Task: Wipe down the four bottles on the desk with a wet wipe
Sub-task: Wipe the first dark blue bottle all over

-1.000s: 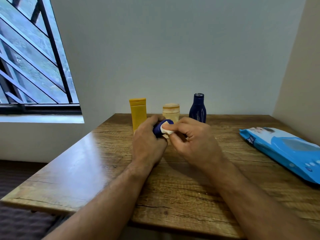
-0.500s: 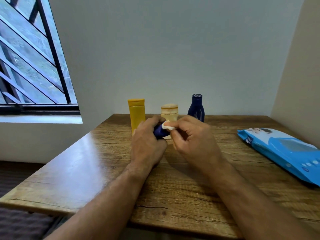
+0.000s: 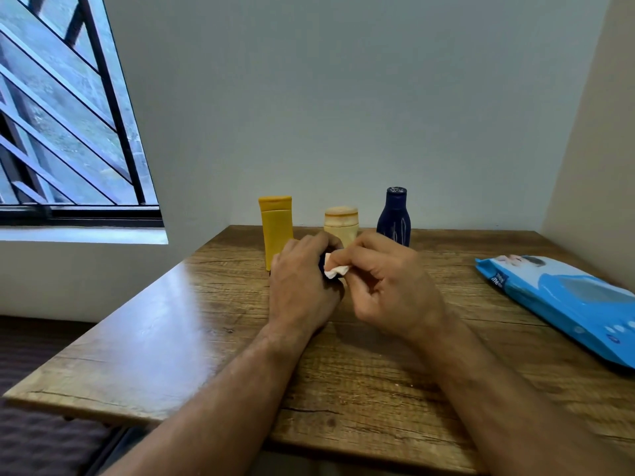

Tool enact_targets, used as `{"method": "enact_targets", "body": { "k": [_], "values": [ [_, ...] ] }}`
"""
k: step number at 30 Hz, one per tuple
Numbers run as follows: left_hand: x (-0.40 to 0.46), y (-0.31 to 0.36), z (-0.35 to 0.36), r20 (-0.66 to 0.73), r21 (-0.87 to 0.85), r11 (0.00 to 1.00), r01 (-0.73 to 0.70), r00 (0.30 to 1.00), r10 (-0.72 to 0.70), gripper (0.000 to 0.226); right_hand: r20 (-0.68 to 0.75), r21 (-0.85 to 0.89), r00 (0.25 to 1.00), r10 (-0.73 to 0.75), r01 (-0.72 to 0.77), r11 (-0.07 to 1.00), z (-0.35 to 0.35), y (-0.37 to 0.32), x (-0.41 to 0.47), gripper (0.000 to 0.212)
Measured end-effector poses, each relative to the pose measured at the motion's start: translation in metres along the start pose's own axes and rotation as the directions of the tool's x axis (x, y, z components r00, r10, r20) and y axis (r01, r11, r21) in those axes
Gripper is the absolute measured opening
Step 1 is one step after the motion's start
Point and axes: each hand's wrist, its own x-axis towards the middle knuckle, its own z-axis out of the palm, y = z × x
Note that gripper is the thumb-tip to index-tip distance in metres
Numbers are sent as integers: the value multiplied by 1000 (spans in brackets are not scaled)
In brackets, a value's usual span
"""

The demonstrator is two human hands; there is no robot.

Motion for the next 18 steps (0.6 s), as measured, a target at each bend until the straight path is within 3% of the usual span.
{"method": "enact_targets", "body": {
  "k": [4,7,13,18],
  "values": [
    [-2,5,-1,-4,-109,994,-3,1000,2,38,-147,-8,975,166,-169,986,-2,9,2,26],
    [-3,6,-4,-25,-201,980,-4,1000,-1,45,-162,-1,960,228,-232,973,-5,16,3,26],
    [-4,-3,-3,2,-189,981,35,999,-35,48,-94,-17,988,126,-128,992,-3,8,1,27],
    [-2,-7,-2,10,-143,990,-3,1000,5,26,69,2,998,-10,9,1000,-1,-1,0,22]
  ]
}}
